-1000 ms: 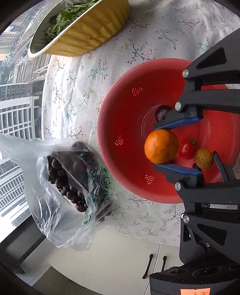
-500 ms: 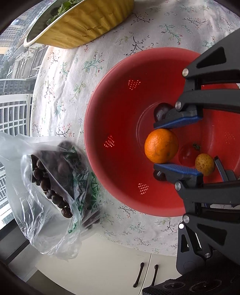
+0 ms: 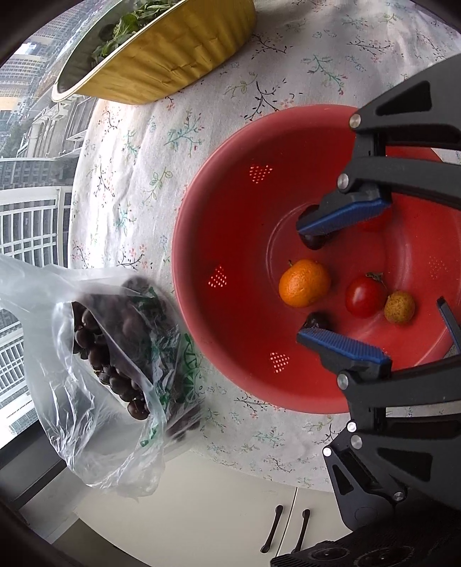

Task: Organize fruits
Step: 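Move both open tools back to the remaining fruit cluster, then grasp the brown pear with the right tool while the left tool grasps a tangerine, then carry pear and tangerine over the red colander and open both tools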

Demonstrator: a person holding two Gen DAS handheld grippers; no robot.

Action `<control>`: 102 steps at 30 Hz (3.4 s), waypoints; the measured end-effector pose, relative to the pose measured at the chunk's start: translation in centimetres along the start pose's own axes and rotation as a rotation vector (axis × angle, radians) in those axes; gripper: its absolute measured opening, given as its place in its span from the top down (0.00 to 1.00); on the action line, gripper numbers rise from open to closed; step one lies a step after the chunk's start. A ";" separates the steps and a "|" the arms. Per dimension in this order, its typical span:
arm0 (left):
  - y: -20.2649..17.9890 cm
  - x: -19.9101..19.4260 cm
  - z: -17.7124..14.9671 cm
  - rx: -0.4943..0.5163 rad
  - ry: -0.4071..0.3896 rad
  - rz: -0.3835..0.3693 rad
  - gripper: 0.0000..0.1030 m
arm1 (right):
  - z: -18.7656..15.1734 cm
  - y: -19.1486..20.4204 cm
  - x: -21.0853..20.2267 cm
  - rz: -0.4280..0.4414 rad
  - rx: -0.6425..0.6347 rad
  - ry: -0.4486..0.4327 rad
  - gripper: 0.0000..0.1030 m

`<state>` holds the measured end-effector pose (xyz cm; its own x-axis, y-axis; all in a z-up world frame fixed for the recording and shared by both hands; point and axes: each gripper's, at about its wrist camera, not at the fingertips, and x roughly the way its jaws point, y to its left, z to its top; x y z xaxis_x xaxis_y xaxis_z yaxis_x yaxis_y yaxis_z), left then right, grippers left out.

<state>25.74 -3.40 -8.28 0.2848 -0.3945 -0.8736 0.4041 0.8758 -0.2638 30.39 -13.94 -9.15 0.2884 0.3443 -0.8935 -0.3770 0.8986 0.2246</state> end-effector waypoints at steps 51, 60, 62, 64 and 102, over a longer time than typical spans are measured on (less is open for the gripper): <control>-8.1 -5.9 -19.8 0.173 0.121 0.044 0.00 | -27.3 1.8 -5.4 -0.041 0.192 0.044 0.38; -8.0 -4.5 -18.7 0.097 0.165 -0.009 0.00 | -26.7 2.2 -4.8 -0.070 0.118 0.048 0.37; -8.0 -4.4 -18.5 0.094 0.165 -0.003 0.00 | -26.6 2.5 -4.6 -0.081 0.091 0.051 0.37; -8.1 -4.2 -18.4 0.096 0.168 -0.001 0.00 | -26.6 2.8 -4.3 -0.090 0.061 0.051 0.37; -9.9 -1.9 -17.7 0.084 0.180 -0.107 0.64 | -27.3 1.0 -5.8 -0.033 0.100 0.066 0.71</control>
<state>5.79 -6.37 -11.29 0.0800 -0.4214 -0.9033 0.4970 0.8024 -0.3303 4.34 -22.47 -14.34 0.2399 0.2984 -0.9238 -0.2773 0.9330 0.2293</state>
